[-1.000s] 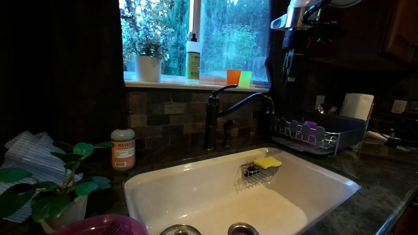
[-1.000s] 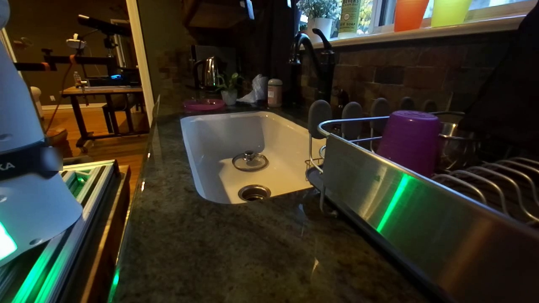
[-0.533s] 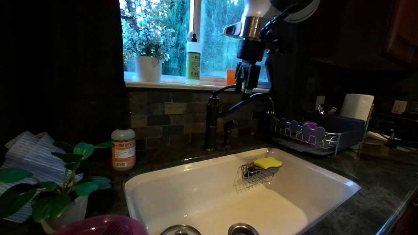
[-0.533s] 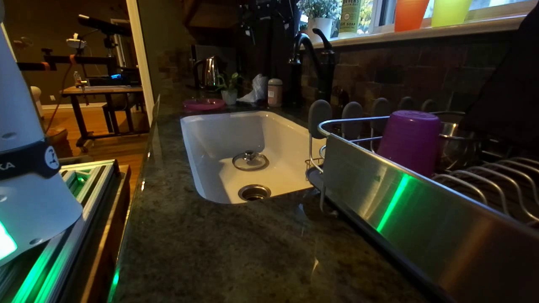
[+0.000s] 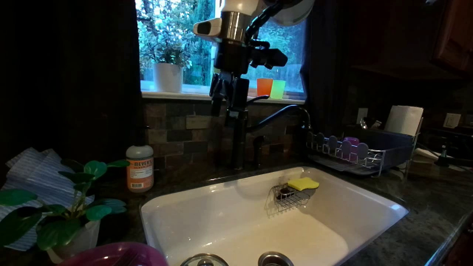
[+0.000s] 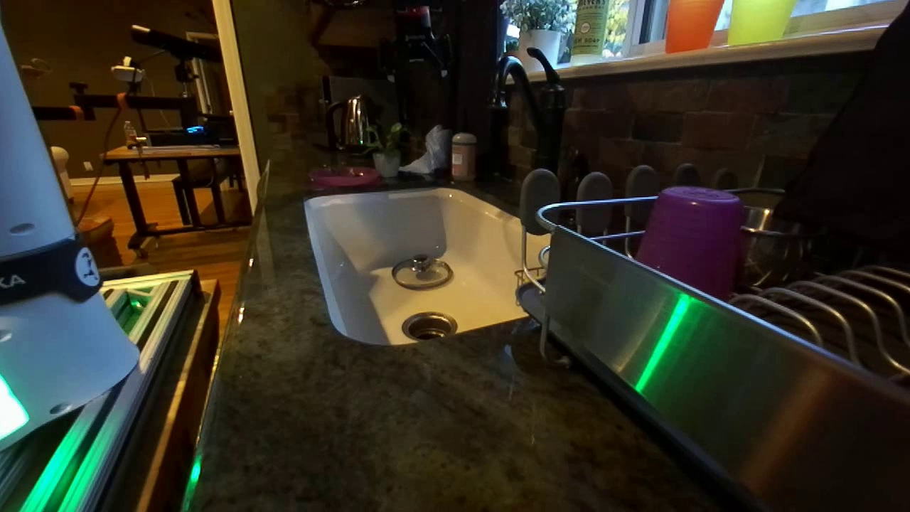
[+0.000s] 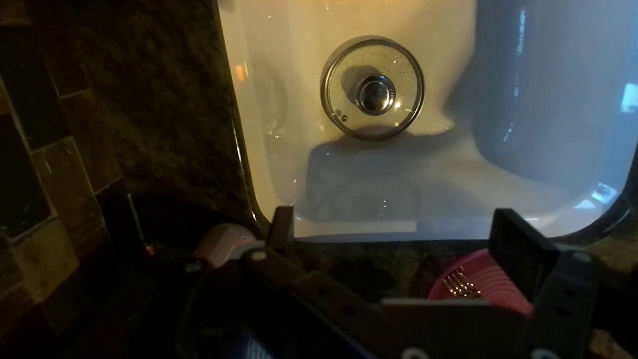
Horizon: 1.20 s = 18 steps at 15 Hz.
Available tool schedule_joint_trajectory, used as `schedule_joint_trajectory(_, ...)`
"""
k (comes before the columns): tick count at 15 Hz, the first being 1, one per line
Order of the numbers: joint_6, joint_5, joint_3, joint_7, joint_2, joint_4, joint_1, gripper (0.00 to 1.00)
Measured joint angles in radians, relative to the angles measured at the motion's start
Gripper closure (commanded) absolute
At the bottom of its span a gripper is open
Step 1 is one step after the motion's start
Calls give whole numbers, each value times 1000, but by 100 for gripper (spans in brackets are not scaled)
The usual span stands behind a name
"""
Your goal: Pick up the folk and put it in the dish dryer
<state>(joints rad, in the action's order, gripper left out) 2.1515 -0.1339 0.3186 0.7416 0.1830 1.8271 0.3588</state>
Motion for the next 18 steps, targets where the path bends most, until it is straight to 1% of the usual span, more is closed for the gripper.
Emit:
schedule_joint_trajectory(5,-3,0,-2,17,6,-14,-7,0)
schedule_joint_trajectory(8,7,-9,16,26,23,-30,-2,0)
schedule_joint_trajectory(12,35,-16,67,24,86,-78,36,0)
schedule_joint_trajectory(14,82,-7,102,33,130,-102,59,0)
schedule_joint_trajectory(16,133,15,138,67,184,-130,77,0)
schedule_joint_trajectory(18,169,47,175,130,249,-166,86,0)
